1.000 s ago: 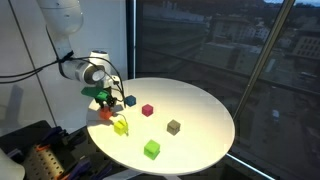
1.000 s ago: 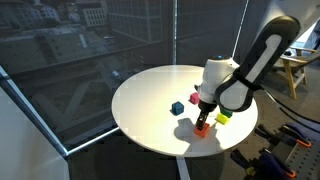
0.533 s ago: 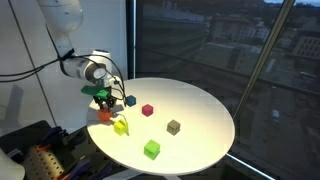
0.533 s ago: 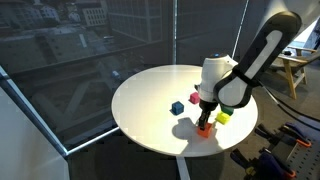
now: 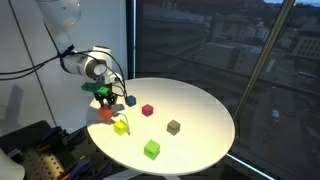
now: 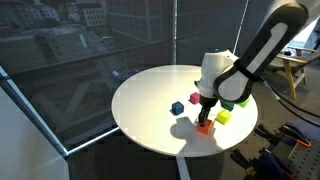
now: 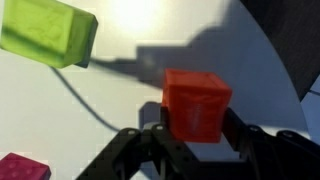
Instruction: Put the orange toy block on top of the light green toy block
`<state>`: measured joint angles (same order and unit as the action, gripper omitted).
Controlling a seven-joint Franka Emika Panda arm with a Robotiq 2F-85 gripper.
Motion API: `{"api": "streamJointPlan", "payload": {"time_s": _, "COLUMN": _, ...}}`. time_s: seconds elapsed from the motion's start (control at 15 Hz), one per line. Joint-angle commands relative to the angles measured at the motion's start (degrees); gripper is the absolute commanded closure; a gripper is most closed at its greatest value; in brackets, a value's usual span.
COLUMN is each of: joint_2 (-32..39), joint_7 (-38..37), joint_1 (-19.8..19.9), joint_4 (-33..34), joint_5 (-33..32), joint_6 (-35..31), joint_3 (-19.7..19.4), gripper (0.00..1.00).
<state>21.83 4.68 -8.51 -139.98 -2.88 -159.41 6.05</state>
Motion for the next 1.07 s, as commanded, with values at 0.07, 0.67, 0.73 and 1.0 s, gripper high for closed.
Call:
{"api": "streamJointPlan", "payload": {"time_s": 0.07, "joint_2": -3.0, "joint_7": -1.1, "joint_1": -0.3, "joint_4": -0.1, "joint_5": -1.8, "joint_6": 2.2, "joint_3": -0.7, "gripper": 0.70}}
{"api": "streamJointPlan", "payload": {"time_s": 0.67, "joint_2": -6.3, "joint_7": -1.6, "joint_1": -0.1, "joint_4": -0.5, "joint_5": -2.2, "joint_6": 3.9, "joint_3": -1.6, "gripper": 0.70}}
{"api": "streamJointPlan", "payload": {"time_s": 0.73, "joint_2": -6.7, "joint_7": -1.7, "joint_1": 0.0, "joint_4": -0.5, "joint_5": -2.3, "joint_6": 4.3, "joint_3": -1.7, "gripper": 0.70}}
{"api": "streamJointPlan", "payload": {"time_s": 1.0, "joint_2": -8.0, "joint_7": -1.5, "joint_1": 0.3, "joint_4": -0.6, "joint_5": -2.0, "joint_6": 5.5, "joint_3": -1.8, "gripper": 0.70}}
